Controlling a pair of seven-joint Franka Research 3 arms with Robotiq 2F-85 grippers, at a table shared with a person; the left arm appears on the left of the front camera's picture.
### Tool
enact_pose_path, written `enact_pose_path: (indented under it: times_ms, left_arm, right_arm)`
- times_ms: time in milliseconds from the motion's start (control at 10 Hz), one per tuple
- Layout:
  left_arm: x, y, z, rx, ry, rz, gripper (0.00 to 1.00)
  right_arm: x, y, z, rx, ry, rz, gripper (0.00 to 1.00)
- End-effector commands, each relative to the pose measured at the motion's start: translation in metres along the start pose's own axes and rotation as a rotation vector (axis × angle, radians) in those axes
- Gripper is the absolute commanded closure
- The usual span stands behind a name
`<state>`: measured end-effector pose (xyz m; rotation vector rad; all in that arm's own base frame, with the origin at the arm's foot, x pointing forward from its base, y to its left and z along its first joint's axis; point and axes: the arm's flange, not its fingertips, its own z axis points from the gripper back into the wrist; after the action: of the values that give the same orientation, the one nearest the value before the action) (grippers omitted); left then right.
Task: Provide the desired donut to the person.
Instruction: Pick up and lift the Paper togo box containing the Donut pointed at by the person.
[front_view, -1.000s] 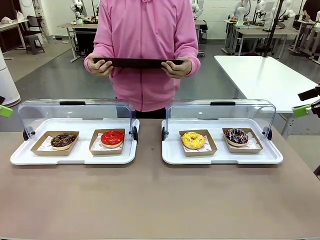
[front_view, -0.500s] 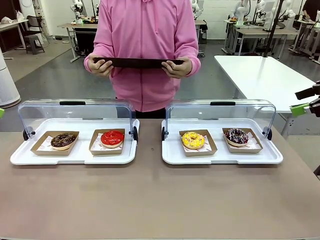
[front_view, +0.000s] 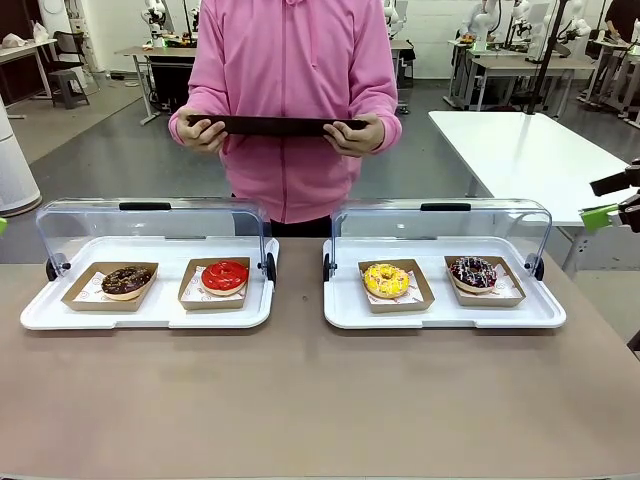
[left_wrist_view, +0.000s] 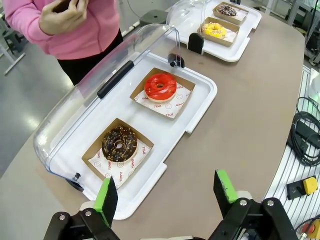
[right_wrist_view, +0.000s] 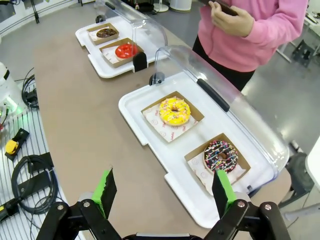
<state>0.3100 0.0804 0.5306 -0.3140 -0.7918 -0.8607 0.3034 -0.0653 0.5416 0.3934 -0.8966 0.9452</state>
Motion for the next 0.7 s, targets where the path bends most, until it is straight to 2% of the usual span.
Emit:
enact_pose_path:
  times_ms: [0,100,200,300,400,600]
  left_arm:
    - [-0.057,-0.064,-0.038,0.01,-0.052,-0.032,0.0]
    - [-0.057,-0.064,-0.037,0.016,-0.05,-0.051,0.0]
    - [-0.056,-0.063,-0.038,0.008,-0.059,-0.053,0.0]
    - [-0.051,-0.059,-0.054,-0.052,-0.032,-0.067,0.0]
    - [0.001,0.001,0.001,-0.001,-0.019,-0.032,0.0]
    - [0.001,0.001,0.001,-0.001,-0.019,-0.032,0.0]
  right_arm:
    - [-0.023,0.03,-0.025,-0.015,-0.026,0.022,0.0]
    - [-0.022,0.03,-0.025,-0.021,-0.034,0.029,0.0]
    - [-0.021,0.03,-0.028,-0.092,-0.023,0.005,0.0]
    - [-0.019,0.029,-0.038,-0.051,-0.012,0.013,0.0]
    - [0.003,-0.003,-0.001,-0.029,-0.006,0.008,0.0]
    - [0.003,-0.003,-0.001,-0.029,-0.006,0.008,0.0]
